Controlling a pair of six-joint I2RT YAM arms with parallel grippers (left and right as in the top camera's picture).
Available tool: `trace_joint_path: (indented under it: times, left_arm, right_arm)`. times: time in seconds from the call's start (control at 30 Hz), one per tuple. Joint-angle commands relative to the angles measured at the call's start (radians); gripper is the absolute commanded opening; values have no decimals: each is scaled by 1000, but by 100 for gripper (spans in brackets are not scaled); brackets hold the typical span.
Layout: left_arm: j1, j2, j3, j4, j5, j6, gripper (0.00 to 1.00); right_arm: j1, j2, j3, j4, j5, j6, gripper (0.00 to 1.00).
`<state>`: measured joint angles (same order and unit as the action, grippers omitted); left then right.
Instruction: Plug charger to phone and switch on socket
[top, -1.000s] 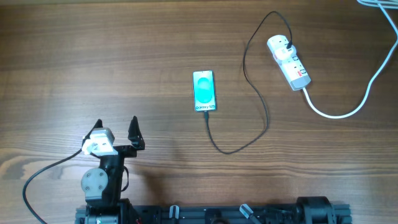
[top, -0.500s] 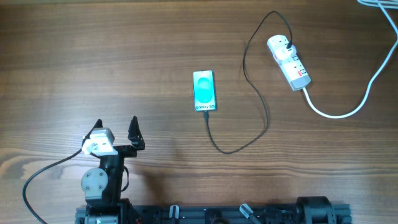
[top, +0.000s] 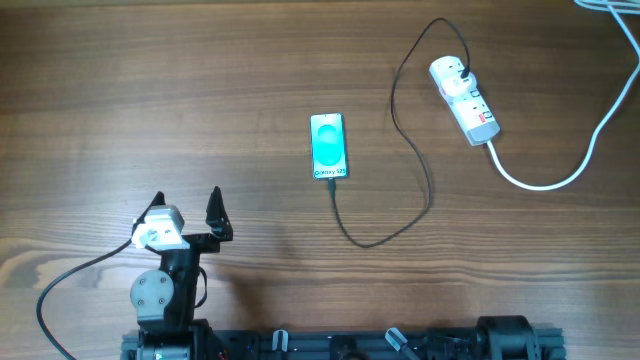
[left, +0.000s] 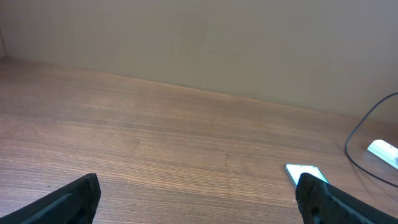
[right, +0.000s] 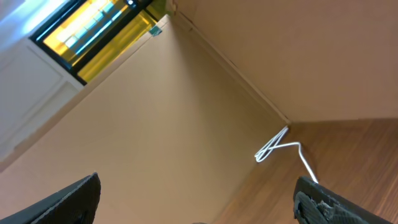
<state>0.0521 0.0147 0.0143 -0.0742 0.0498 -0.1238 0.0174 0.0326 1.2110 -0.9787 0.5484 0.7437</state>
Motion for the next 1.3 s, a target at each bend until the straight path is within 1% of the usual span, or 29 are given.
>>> trace_joint_path:
  times: [0.0, 0.07, 0.13, 0.23, 0.43, 0.47, 0.5, 0.6, 0.97, 1.07, 1.23, 1.27]
  left_arm:
    - [-6, -6, -8, 0, -13, 19, 100]
    - [-6, -6, -8, 0, -13, 19, 100]
    - [-6, -6, -8, 0, -13, 19, 100]
    - [-6, -6, -8, 0, -13, 19, 100]
    - [-6, -6, -8, 0, -13, 19, 100]
    - [-6, -6, -8, 0, -13, 19, 100]
    - [-6, -6, -8, 0, -13, 19, 100]
    - [-6, -6, -8, 0, -13, 19, 100]
    - [-6, -6, -8, 0, -13, 19, 100]
    - [-6, -6, -8, 0, -13, 19, 100]
    - [-6, -6, -8, 0, -13, 19, 100]
    - [-6, -6, -8, 0, -13, 19, 100]
  right_arm:
    - [2, -6, -86, 60, 8, 41, 100]
    - [2, -6, -147, 114, -21, 37, 100]
    - [2, -6, -222, 186, -64, -4, 100]
    - [2, -7, -359, 369, -155, -117, 100]
    - [2, -7, -653, 788, -403, -405, 100]
    - [2, -7, -687, 829, -418, -422, 100]
    - [2, -7, -773, 933, -443, -454, 100]
    - [2, -12, -875, 1041, -441, -457, 100]
    - [1, -29, -1130, 1279, -439, -456, 100]
    - [-7, -29, -1160, 1276, -450, -456, 99]
    - [-64, -29, -1207, 1273, -499, -457, 100]
    - [-83, -29, -1206, 1244, -512, -457, 100]
